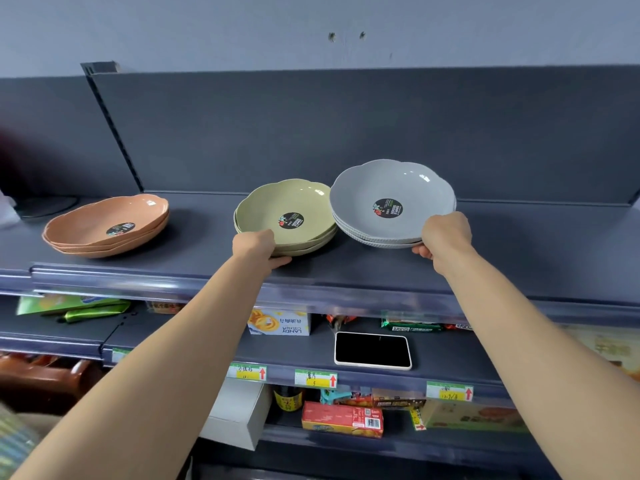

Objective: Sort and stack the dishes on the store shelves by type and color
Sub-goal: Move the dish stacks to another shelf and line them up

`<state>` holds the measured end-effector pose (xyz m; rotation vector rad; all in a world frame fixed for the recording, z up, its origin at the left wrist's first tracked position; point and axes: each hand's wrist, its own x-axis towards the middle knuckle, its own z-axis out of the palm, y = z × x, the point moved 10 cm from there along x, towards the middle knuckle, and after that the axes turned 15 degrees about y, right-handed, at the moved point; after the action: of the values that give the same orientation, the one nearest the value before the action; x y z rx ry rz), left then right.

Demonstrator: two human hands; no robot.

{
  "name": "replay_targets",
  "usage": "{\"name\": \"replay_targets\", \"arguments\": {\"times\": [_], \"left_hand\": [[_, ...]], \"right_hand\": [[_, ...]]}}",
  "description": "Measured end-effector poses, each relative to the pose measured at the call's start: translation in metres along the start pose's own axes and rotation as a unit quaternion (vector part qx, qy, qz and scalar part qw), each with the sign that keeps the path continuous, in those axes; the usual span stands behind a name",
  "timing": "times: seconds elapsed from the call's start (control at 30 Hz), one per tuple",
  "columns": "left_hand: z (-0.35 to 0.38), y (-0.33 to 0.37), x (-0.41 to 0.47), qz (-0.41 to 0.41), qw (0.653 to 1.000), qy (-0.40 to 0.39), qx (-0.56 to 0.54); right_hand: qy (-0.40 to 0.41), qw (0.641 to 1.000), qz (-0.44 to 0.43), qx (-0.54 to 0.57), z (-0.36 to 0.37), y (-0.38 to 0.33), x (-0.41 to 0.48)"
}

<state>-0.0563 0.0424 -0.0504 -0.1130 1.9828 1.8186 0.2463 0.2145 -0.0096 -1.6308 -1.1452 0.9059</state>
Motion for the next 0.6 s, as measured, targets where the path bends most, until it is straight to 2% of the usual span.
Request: {"name": "replay_targets", "arguments": {"times": [0.3, 0.6], "left_hand": [[0.015, 0.000, -0.032, 0.026, 0.999, -0.031, 0.031], [0.042, -0.002, -0.048, 0.038, 0.991, -0.113, 0.053]], "right_hand": [[-0.001, 0.999, 0.013, 0.045, -0.018, 0.003, 0.008], [0.060, 0.997, 0.011, 0.052, -0.061, 0.000, -0.007]]}}
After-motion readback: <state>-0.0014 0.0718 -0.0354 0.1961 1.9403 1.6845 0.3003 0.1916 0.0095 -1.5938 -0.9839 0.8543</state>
